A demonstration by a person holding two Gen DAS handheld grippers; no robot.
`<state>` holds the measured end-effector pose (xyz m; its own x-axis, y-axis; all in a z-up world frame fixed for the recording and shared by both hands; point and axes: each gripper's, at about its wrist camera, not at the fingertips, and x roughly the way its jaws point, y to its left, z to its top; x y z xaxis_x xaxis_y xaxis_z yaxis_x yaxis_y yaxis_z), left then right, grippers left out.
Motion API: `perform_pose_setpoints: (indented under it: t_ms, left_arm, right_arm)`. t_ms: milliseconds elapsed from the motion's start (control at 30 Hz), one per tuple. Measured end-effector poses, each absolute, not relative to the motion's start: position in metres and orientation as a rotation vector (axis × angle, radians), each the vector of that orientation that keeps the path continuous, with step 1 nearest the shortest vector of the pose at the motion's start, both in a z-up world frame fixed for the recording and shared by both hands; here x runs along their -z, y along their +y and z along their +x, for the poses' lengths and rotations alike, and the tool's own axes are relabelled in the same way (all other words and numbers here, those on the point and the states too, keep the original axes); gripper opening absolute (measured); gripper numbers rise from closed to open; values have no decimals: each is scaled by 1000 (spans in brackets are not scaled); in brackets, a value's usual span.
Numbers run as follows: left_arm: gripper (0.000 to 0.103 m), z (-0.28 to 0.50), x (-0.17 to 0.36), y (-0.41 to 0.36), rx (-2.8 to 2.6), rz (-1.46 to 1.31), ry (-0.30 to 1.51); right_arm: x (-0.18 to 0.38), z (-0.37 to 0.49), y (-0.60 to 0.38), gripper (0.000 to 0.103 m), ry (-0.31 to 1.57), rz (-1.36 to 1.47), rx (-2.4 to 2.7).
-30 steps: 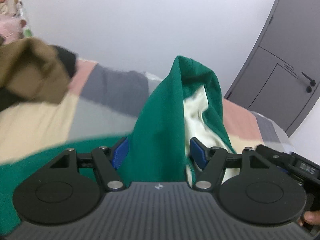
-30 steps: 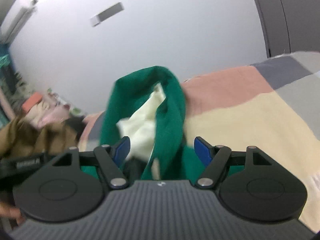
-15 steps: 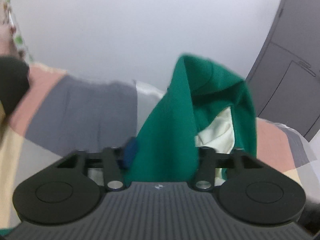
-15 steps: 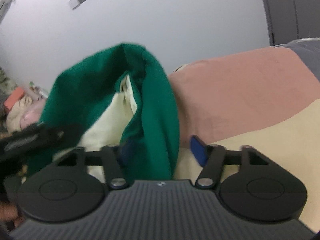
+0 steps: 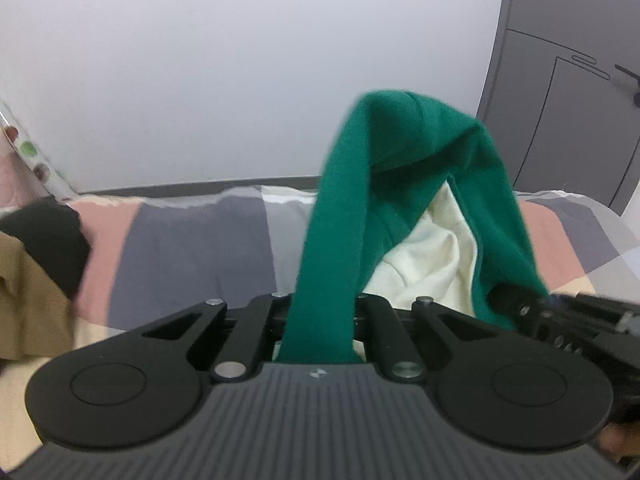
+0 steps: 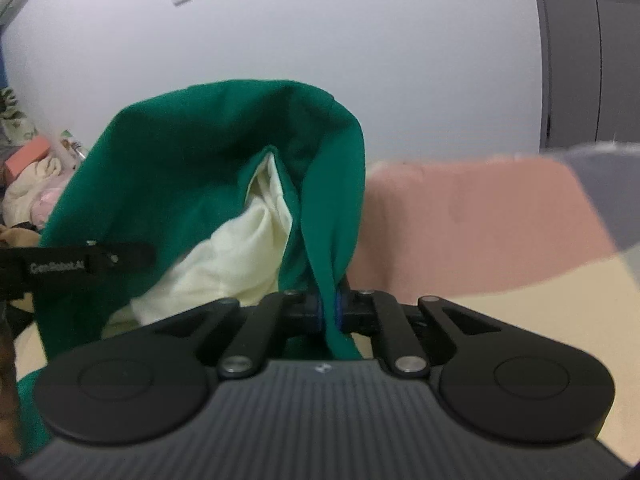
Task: Fold large clothes
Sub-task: 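Grasp the white-lined hood with both grippers and lift it, then fold the hood down onto the hoodie front and open both grippers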
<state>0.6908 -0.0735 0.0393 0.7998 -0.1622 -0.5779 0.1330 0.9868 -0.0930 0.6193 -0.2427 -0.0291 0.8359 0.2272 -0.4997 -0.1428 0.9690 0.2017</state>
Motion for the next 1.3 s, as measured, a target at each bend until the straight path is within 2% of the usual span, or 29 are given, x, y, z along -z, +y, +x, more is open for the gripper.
perform_pose_setpoints:
  t_ms: [267, 467, 600, 867, 1033, 1133, 1200, 1300]
  left_arm:
    - [8, 617, -80, -56, 137, -32, 547]
    - [8, 496, -103, -52, 129, 14, 457]
    - [8, 409, -104, -43, 120, -53, 440]
    - [9, 276, -62, -26, 156, -184, 523]
    - [15, 223, -23, -17, 176, -260, 610]
    - [23, 199, -17, -11, 189, -280, 617]
    - [48, 186, -15, -5, 195, -293, 626]
    - [61, 165, -19, 1, 217, -295, 595]
  right_arm:
    - [-28, 548, -235, 8, 373, 88, -218]
    - [-55, 445, -223, 8, 258, -11, -229]
    - [-66, 366, -219, 8, 210, -78, -236]
    - [-32, 247, -218, 9, 279, -20, -237]
    - [1, 208, -217, 11, 351, 16, -237]
    - [10, 195, -203, 11, 374, 32, -235]
    - [12, 178, -206, 11, 395, 36, -239]
    - [15, 162, -215, 15, 431, 76, -260]
